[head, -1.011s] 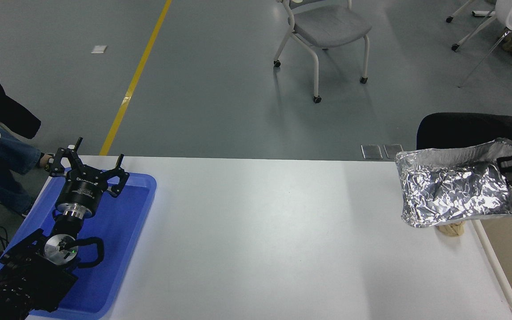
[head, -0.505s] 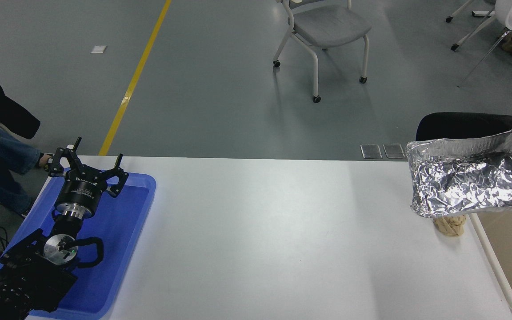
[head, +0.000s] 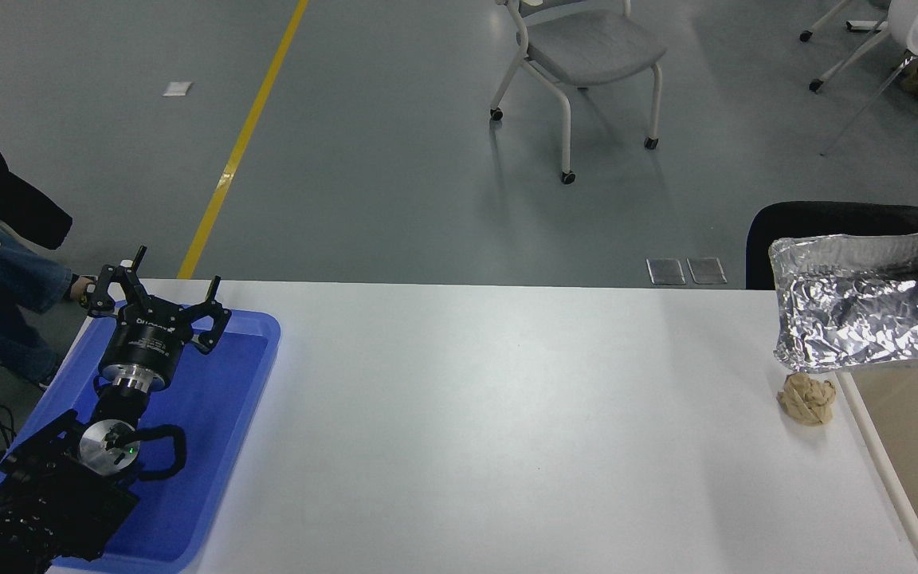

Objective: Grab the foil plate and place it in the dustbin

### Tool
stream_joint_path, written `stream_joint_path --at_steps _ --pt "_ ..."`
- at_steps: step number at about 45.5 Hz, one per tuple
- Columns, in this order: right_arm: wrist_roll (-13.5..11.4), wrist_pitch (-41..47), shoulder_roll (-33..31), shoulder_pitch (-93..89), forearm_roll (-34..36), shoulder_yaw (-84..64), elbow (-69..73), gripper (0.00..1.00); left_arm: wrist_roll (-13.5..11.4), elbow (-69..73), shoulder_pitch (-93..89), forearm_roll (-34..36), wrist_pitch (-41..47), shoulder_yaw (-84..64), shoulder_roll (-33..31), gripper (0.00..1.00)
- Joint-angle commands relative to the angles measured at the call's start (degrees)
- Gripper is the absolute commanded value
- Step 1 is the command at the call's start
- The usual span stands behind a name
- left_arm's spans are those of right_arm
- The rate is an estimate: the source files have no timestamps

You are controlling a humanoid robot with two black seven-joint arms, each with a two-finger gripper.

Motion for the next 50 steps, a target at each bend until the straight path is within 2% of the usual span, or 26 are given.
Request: stream_joint_path --at_steps 1,10,20,24,31,44,50 --pt "0.17 -0.05 -5.39 -11.46 -2.35 7.82 -12.14 0.0 0.0 0.14 -0.07 0.0 0.0 0.05 -0.08 1.0" --pt "0.17 -0.4 -10.05 -25.87 -11.14 21.7 -24.01 0.0 0.0 0.14 -0.07 0.0 0.0 0.05 -0.08 1.0" --pt "0.35 -3.82 -10.05 -43.54 -11.59 33.05 -37.8 0.0 -0.09 0.14 0.02 0.0 0.0 0.05 -0.08 1.0" --pt "0.44 -8.03 -9.44 -50.57 -11.5 35.16 -41.77 0.0 -0.09 0.14 0.02 0.0 0.0 -0.04 -0.08 1.0" --pt "0.17 -18.23 -6.98 -61.48 -11.5 39.82 -44.93 0.0 -0.17 0.14 0.02 0.0 0.0 -0.04 0.0 1.0" --pt "0.17 -19.56 0.66 -76.25 -10.0 56.24 -58.55 0.0 -0.09 -0.04 0.11 0.0 0.0 -0.04 0.09 1.0" --pt "-0.18 -19.56 3.22 -79.42 -8.16 60.21 -60.23 0.0 -0.09 0.14 0.11 0.0 0.0 0.05 0.09 1.0"
